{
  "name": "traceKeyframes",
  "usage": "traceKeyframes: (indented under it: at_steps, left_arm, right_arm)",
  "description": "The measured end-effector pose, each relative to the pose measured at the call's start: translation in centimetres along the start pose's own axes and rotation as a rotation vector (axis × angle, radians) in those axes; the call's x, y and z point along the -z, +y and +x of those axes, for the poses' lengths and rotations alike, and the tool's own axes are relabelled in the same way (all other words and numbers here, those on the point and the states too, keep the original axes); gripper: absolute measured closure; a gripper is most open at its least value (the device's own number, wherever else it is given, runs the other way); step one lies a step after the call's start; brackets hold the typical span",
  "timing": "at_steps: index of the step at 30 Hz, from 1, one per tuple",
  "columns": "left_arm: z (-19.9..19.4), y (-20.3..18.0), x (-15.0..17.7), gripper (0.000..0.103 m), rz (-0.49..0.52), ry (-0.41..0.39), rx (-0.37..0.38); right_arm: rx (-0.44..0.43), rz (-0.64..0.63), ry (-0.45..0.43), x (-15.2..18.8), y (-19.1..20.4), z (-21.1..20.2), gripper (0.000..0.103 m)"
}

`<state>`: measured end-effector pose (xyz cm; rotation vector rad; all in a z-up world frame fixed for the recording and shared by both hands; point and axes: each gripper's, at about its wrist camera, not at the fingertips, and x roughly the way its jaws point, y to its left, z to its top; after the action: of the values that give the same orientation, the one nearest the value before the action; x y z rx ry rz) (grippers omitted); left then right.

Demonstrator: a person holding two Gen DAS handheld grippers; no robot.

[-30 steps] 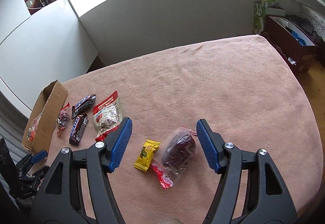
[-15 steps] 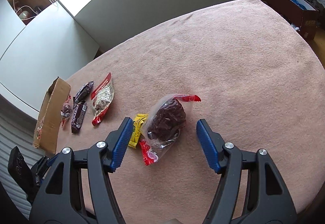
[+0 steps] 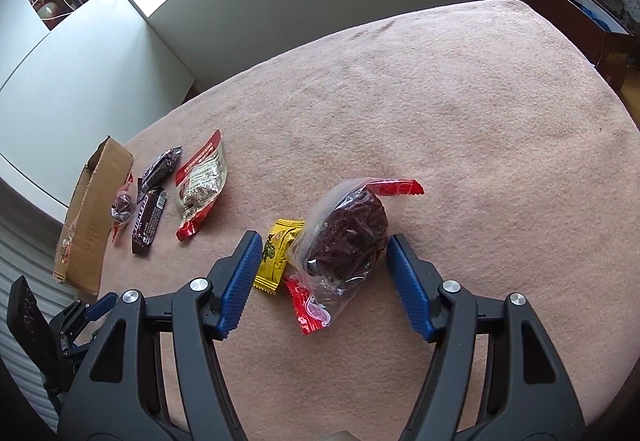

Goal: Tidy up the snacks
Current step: 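Grasp the green candy with the left gripper while the right grasps the dark jerky bag, then carry the green candy into the box with the left gripper while the right carries the jerky bag there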

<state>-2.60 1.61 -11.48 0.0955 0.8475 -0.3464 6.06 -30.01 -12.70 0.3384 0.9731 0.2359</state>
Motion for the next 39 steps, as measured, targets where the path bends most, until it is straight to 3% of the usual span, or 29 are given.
traceKeyframes:
  at_steps: [4,6,9,12,25,32,39]
  left_arm:
    - [-0.6,-0.4,0.8,0.066,0.005,0.003,-0.001]
    - [-0.7,-0.5,1.0,0.067,0.009,-0.003,-0.009]
    - [-0.7,-0.4,0.8,0.081,0.0,-0.005,-0.009]
    - [-0.6,-0.1,0.7,0.082,-0.026,-0.006,0.002]
    - [-0.7,0.7,0.2,0.082,-0.082,-0.031,-0.007]
    - [-1.7,0.9,-0.5,0.082,-0.097,-0.065,-0.013]
    - [-2.8,1.9,-1.2,0.082,-0.138,-0.106,-0.02]
  right_arm:
    - [0.014,-0.008,-0.002,0.0,0.2,0.1,0.035]
    - [0.028,-0.003,-0.004,-0.1,0.2,0.2,0.042]
    - [0.037,0.01,-0.007,-0.3,-0.1,0.3,0.051]
    - [0.03,0.028,-0.014,-0.2,-0.5,0.2,0.055]
    - [0.002,0.063,-0.094,0.3,-0.8,-1.2,0.059]
    - [-0.004,0.001,-0.137,-0.2,2.1,-2.3,0.059]
    - [-0.099,-0.037,-0.136,-1.1,5.5,-2.6,0.059]
